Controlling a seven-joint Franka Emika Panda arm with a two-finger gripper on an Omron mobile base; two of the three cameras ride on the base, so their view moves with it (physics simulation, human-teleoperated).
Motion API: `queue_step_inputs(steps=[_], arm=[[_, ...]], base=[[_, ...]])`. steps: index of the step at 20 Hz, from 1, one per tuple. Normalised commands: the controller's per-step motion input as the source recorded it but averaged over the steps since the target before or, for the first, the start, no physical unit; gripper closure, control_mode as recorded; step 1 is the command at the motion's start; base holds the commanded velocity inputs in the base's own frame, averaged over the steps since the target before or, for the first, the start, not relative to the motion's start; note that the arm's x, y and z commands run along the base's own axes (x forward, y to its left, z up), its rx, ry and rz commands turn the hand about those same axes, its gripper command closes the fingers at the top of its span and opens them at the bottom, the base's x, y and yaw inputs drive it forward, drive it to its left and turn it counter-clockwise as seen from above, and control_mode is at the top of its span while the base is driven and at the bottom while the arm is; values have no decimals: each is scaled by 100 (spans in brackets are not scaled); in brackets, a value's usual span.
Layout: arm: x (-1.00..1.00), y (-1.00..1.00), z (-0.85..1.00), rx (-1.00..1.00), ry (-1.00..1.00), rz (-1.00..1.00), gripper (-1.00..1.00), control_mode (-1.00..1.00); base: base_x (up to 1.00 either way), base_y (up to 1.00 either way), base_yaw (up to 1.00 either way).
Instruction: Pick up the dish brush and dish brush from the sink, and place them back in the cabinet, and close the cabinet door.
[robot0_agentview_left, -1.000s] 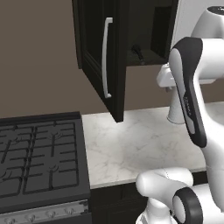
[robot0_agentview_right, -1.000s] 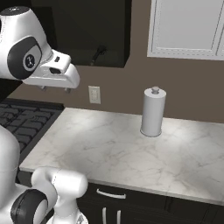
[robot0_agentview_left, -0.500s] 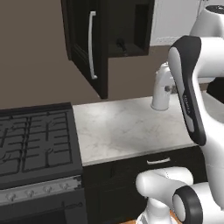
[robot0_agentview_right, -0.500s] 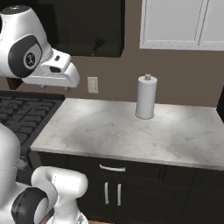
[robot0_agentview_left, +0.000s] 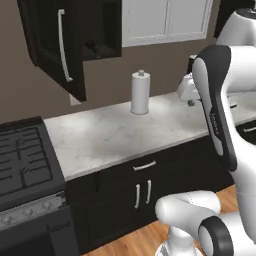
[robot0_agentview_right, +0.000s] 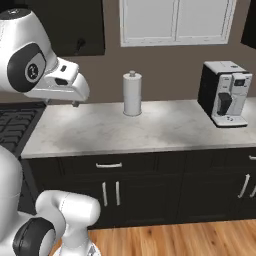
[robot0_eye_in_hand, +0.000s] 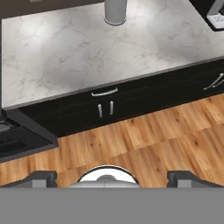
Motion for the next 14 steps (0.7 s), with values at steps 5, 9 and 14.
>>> queue_step_inputs(steps=[5, 9, 14], arm=[[0, 0, 0, 0, 0, 0, -100, 100], [0, 0, 0, 0, 0, 0, -100, 100], [0, 0, 0, 0, 0, 0, -100, 100]], base=[[-29, 0, -55], [-22, 0, -57], [-15, 0, -58]])
